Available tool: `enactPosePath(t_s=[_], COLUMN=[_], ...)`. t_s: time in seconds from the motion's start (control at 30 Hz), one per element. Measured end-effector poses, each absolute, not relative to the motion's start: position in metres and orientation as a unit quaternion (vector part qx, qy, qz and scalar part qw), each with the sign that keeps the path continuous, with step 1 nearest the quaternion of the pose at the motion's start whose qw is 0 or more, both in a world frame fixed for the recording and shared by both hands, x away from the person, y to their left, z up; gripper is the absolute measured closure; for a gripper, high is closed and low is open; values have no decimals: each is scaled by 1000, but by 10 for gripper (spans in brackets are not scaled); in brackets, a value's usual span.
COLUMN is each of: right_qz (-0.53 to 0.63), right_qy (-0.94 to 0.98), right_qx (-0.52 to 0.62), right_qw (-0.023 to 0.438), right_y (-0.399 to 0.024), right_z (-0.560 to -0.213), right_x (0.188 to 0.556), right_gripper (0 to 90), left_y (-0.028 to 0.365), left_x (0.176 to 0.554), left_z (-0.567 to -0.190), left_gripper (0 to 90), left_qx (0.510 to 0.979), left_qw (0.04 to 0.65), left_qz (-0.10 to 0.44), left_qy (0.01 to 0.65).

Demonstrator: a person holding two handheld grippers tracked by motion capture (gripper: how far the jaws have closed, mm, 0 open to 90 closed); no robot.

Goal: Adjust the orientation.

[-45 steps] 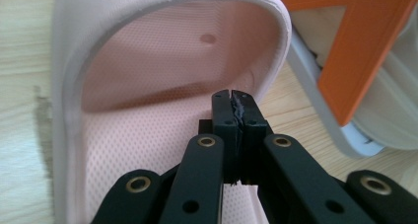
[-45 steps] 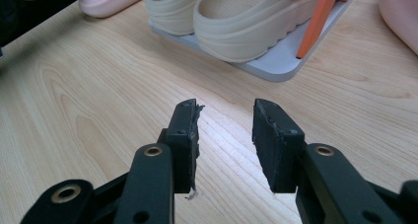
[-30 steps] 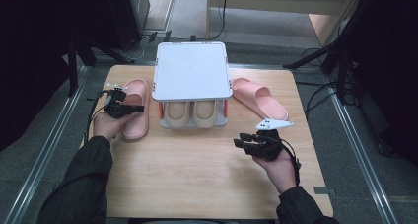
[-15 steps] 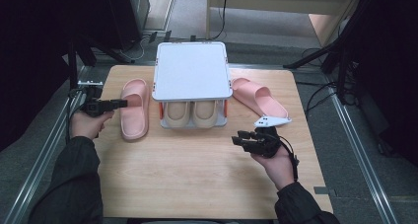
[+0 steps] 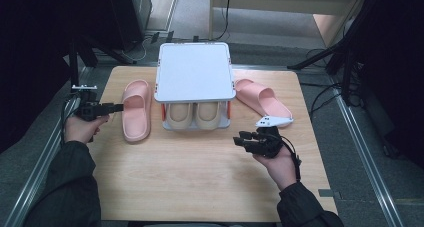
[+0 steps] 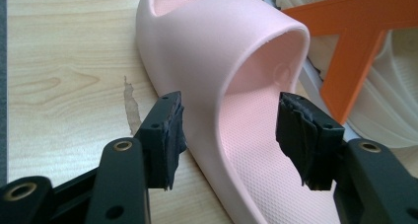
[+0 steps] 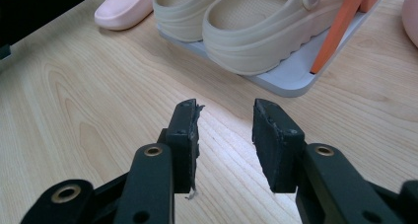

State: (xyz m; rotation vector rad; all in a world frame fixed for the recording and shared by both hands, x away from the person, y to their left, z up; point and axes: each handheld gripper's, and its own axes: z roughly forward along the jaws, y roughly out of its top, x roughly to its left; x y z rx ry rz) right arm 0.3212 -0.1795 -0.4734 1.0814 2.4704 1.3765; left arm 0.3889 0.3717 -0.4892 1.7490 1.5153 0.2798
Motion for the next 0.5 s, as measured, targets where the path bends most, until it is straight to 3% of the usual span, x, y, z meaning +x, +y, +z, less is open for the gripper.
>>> enactPosePath(t_s=[0.5], right_qz=[447], right_qy=[812], right_qx=[369], right_qw=[63], right_y=[-186], right_z=[-477], right_x=[313], right_gripper=[630], left_y=[365], left_x=[418], left_z=[-510], left_gripper=[458], left_qx=[698], left_qw=[363], left_qz=[120], left_qy=[605])
